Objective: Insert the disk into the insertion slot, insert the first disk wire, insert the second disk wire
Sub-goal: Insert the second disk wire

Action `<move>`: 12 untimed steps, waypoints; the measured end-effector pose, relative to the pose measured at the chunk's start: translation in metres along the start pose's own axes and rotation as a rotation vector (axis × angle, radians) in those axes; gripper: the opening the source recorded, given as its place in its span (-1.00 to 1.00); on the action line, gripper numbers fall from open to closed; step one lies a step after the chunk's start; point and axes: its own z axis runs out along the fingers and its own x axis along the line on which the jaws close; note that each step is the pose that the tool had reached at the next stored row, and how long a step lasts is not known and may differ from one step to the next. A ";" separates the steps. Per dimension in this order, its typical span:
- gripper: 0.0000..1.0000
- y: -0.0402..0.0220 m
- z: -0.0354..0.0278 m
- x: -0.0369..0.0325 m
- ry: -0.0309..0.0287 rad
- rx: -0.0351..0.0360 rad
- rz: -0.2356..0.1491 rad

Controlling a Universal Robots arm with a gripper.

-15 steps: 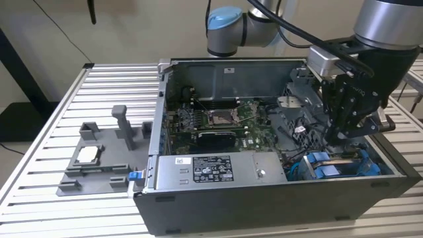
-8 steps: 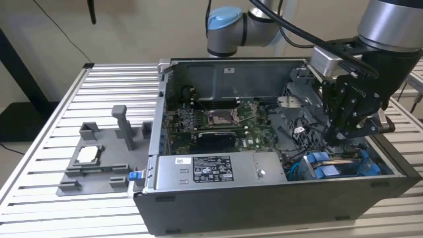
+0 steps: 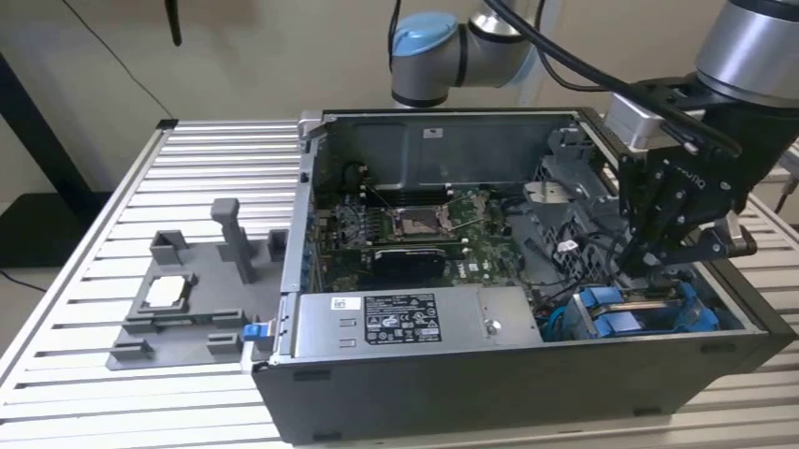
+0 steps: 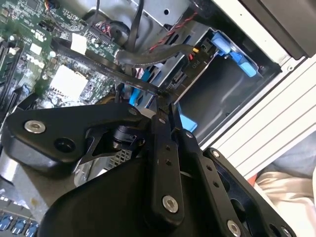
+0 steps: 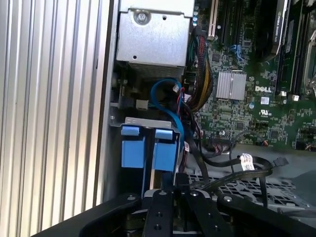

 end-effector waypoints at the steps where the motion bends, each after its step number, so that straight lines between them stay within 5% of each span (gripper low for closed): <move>1: -0.69 -0.0017 0.0003 0.0008 -0.0013 -0.0031 0.000; 3: -0.69 -0.0042 0.0008 0.0028 -0.0029 -0.0084 0.000; 9: -0.69 -0.0050 0.0009 0.0031 -0.0031 -0.0093 0.000; 12: -0.69 -0.0062 0.0018 0.0033 -0.0044 -0.0193 0.000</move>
